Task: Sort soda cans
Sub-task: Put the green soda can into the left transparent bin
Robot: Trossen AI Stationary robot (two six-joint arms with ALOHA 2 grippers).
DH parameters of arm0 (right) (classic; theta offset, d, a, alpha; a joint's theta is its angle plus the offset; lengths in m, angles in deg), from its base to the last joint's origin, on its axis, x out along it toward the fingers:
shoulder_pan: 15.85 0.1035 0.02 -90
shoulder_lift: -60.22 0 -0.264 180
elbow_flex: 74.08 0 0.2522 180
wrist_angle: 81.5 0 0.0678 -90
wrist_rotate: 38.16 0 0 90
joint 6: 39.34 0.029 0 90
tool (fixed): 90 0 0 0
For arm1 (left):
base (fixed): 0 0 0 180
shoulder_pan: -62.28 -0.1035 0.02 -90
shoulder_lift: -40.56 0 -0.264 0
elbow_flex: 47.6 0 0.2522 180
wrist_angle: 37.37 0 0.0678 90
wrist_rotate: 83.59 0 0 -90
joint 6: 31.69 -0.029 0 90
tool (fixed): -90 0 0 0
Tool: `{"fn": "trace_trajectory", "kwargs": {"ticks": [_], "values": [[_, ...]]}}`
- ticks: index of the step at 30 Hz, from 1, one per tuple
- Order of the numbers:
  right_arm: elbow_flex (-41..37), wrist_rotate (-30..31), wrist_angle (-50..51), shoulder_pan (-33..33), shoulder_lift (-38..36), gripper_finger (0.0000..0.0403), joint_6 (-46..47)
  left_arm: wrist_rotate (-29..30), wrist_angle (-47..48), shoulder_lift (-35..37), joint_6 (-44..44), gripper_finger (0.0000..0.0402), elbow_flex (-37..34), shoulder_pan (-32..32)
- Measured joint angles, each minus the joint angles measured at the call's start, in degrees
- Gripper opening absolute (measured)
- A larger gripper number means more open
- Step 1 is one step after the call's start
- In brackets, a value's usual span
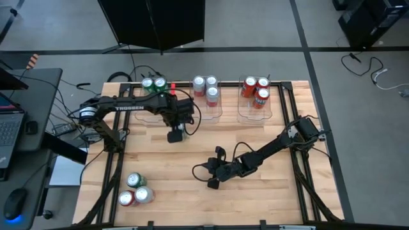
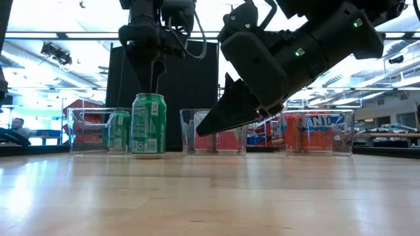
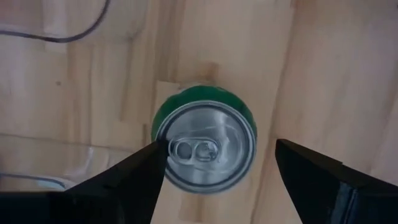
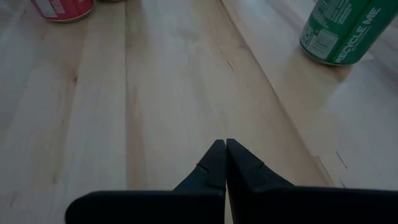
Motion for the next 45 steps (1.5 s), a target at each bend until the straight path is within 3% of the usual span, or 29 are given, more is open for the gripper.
{"fn": "trace_trajectory", "kwargs": {"ticks": [14,20,30,39,45], "values": [[0.0,0.0,0.0,0.0,0.0,0.0,0.0,0.3,4.9,0.0,0.1,0.0305,2.0,-1.3],[0.0,0.0,0.0,0.0,0.0,0.0,0.0,-5.0,1.0,0.0,-0.6,0.0305,0.5,-4.0],[0.0,0.0,-0.6,0.1,0.0,0.0,0.0,-9.0,-0.2,0.2,-0.6,0.0305,-2.4,-5.6],[0.0,-0.1,-9.8,-4.3,0.0,0.0,-3.0,-9.3,-0.8,0.2,-1.8,0.0305,-2.6,-5.3],[0.0,-2.5,-14.1,-9.0,0.0,0.0,-6.7,-7.2,0.8,0.1,-6.3,0.0305,1.3,-5.3]]}}
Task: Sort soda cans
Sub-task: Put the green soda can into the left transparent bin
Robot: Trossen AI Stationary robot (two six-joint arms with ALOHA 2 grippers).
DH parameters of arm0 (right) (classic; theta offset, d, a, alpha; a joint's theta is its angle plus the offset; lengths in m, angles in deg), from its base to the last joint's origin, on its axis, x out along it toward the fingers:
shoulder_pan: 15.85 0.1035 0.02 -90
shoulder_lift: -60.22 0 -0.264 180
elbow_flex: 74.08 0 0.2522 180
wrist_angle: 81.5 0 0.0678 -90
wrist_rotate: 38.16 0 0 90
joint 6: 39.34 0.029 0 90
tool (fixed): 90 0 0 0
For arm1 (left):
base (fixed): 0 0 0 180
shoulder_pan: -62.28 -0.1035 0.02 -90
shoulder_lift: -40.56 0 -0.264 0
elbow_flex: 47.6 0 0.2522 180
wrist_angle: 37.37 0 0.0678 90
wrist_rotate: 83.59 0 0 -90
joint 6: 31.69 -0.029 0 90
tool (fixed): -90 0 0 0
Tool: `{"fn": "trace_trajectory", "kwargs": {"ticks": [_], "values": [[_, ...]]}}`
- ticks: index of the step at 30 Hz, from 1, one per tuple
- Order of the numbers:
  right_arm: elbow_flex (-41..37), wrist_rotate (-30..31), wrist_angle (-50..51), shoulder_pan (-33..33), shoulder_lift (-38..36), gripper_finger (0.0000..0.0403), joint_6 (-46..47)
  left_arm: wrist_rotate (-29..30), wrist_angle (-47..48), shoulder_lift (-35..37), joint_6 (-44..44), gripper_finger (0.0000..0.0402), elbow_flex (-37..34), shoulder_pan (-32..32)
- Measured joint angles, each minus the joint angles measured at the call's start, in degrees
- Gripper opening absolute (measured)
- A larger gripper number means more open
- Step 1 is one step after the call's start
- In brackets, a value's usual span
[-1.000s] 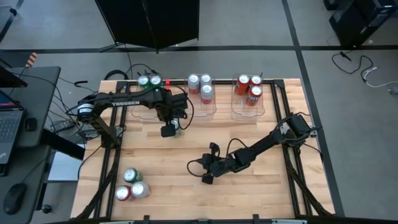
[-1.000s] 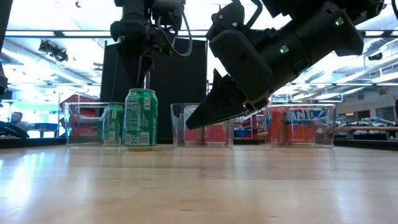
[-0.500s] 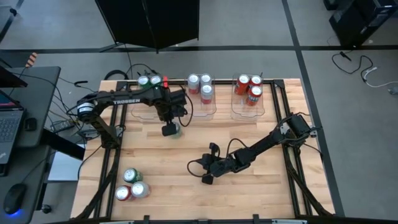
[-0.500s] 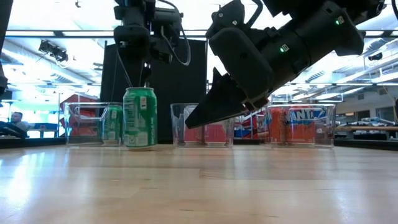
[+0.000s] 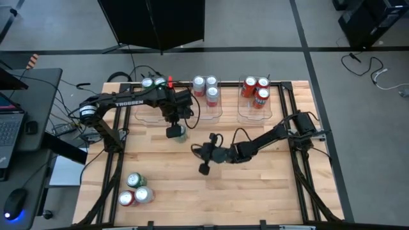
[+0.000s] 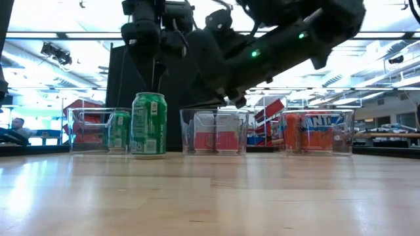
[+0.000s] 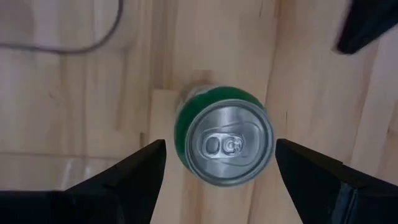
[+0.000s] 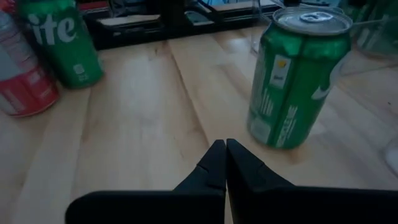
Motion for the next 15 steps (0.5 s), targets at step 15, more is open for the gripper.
{"fn": "trace_trajectory", "kwargs": {"ticks": [15], "values": [[0.0,-5.6,-1.5,-3.1,0.0,0.0,-2.3,8.8,10.5,0.0,5.7,0.0165,4.9,5.9]]}}
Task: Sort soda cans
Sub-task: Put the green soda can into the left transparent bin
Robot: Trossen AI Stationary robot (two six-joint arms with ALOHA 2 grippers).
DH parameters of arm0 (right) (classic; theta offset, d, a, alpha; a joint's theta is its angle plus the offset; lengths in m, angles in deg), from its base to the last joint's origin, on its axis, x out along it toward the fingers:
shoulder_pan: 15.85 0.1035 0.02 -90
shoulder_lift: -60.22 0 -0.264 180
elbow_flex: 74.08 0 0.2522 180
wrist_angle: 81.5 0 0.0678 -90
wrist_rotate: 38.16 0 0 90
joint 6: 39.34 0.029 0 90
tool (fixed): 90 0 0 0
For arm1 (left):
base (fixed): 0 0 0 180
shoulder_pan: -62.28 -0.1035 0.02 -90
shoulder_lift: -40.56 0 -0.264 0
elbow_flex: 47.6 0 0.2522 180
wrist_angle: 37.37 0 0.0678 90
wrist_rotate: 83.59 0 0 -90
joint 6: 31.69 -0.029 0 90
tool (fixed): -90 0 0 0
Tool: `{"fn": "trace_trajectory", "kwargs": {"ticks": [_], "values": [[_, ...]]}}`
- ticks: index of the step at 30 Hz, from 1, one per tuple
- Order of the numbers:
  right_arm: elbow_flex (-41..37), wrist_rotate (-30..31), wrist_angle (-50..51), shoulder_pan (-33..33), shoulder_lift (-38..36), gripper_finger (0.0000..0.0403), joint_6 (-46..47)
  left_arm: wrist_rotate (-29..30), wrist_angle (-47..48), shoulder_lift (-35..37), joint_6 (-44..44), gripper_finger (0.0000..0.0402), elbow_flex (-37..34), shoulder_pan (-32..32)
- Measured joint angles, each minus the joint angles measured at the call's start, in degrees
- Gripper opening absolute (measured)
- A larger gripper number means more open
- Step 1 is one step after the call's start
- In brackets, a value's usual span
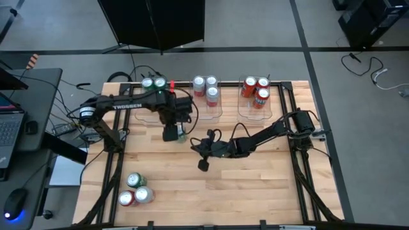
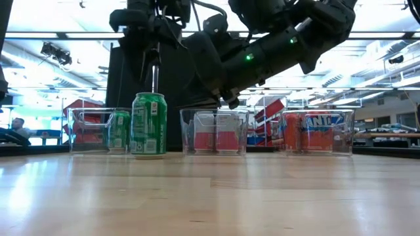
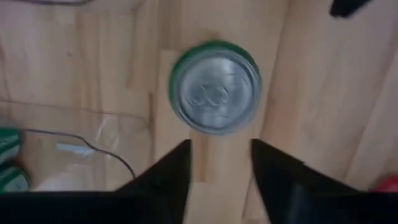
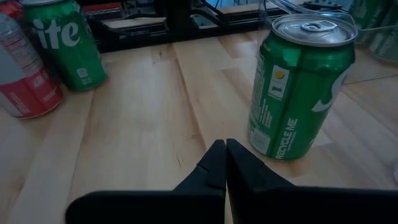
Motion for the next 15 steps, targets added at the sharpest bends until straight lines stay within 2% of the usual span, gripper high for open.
{"fn": "trace_trajectory", "kwargs": {"ticks": [4,6,11,15], "values": [[0.0,0.0,0.0,0.0,0.0,0.0,0.0,-0.1,3.7,0.0,1.3,0.0045,0.0,2.0],[0.0,0.0,0.0,0.0,0.0,0.0,0.0,-0.2,5.2,0.0,2.3,0.0014,0.0,2.7],[0.0,-0.1,0.1,0.0,0.0,0.0,0.1,-2.5,5.7,0.0,6.1,0.0034,0.0,4.0],[0.0,-0.9,0.1,0.0,0.0,0.0,0.2,-2.6,4.8,-0.2,6.5,0.009,0.0,5.4]]}}
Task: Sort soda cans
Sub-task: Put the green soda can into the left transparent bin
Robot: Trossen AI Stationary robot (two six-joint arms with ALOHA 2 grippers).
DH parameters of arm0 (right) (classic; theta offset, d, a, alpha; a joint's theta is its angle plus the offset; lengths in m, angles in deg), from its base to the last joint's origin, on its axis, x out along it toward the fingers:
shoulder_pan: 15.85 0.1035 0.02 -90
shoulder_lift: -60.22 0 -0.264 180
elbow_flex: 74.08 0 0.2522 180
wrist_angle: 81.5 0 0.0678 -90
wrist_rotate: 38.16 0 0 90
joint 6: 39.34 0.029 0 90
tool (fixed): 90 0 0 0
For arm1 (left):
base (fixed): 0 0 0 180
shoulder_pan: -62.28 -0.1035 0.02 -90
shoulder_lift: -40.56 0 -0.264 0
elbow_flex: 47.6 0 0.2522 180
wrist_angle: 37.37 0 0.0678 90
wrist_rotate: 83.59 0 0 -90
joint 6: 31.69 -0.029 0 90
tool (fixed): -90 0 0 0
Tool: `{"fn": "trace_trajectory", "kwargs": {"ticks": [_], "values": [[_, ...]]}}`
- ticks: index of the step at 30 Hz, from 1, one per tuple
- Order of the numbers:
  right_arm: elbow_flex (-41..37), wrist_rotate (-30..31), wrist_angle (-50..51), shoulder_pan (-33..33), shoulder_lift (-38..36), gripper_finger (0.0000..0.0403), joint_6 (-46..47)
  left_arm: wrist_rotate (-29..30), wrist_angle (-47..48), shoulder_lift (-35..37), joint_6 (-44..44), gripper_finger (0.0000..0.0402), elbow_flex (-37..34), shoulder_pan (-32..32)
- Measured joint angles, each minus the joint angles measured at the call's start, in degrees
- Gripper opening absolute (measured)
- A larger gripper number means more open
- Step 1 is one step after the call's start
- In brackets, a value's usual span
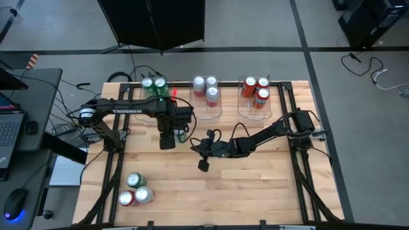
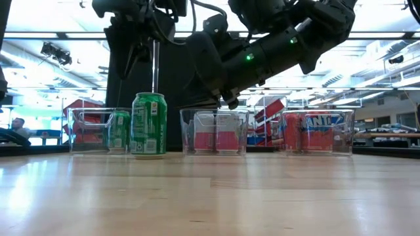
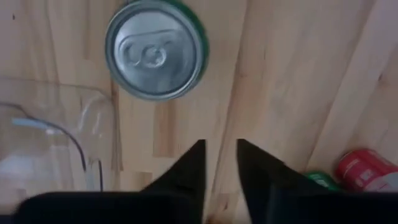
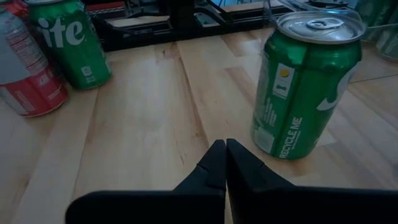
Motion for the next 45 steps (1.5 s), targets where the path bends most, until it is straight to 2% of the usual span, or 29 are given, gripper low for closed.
{"fn": "trace_trajectory", "kwargs": {"ticks": [9,12,15,24,31,45], "values": [[0.0,-0.6,0.6,0.0,0.0,0.0,0.0,3.0,-5.0,-0.5,0.9,0.0276,0.0,0.6],[0.0,-0.6,0.9,0.0,0.1,0.0,0.0,3.7,-4.6,-1.6,-0.5,0.0319,0.0,0.0],[0.0,-0.6,1.0,0.0,0.1,0.0,0.1,4.6,-5.0,-2.5,-2.8,0.0346,0.0,-0.8],[0.0,-1.7,1.4,0.1,0.1,0.0,0.4,6.3,-6.7,-3.5,-6.7,0.0363,0.0,-3.9],[0.0,-1.7,1.4,0.1,0.1,0.0,0.4,1.0,-9.7,-3.5,-7.0,0.0363,0.0,-5.4],[0.0,-1.7,1.6,0.1,0.1,0.0,0.3,-0.7,-11.8,-5.5,-8.4,0.0363,-0.9,-6.1]]}}
